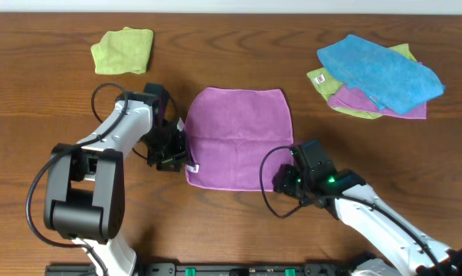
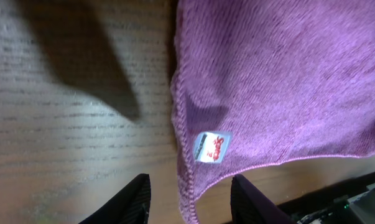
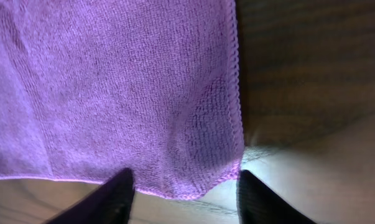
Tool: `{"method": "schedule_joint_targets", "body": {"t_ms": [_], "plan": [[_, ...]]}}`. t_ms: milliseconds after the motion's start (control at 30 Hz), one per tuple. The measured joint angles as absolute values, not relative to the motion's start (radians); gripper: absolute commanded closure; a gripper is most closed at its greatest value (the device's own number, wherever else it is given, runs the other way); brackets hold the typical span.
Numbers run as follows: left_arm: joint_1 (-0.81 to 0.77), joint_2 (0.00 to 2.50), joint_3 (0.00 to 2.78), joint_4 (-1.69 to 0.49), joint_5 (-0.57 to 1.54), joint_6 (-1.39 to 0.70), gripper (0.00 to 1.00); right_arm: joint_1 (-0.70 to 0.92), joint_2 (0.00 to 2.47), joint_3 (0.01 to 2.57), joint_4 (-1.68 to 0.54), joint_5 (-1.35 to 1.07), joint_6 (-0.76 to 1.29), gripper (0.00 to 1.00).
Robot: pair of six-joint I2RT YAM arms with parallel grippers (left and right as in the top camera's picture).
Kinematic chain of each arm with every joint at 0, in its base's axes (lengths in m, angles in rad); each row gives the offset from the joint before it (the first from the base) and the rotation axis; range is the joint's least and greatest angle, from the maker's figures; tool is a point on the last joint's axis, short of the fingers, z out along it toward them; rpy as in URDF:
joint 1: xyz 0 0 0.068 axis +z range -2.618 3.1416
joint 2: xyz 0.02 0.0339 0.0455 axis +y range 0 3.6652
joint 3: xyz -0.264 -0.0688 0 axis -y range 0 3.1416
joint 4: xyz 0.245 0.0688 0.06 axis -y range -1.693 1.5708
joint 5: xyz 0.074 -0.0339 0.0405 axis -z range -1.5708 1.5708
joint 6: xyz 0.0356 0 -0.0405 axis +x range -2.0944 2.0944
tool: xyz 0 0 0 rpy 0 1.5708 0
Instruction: Fold the cloth
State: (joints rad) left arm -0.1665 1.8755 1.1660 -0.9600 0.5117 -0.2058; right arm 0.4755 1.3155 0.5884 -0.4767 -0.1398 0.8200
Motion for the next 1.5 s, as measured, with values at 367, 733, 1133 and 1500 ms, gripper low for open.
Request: {"method": "schedule_joint_targets", "body": {"t_ms": [367,733,1133,1500], "plan": [[-0.169,1.876,1.159,-0.96,0.512,-0.206,0.57,0.476,1.316,0.548,-0.474,-0.136,0.811,0.51],[-0.198,1.876,1.156,-0.927,0.512,-0.231,0.56,0.476,1.316,0.54,-0.421,-0.096,0.783,0.57],[-0.215,1.876,1.155,-1.006,0.513,-0.264,0.59,0.476,1.316,0.533,-0.4,-0.029,0.777,0.57],[-0.242,1.876,1.15,-0.971,0.513,-0.29,0.61,0.476,1.316,0.503,-0.316,-0.003,0.76,0.65]]}}
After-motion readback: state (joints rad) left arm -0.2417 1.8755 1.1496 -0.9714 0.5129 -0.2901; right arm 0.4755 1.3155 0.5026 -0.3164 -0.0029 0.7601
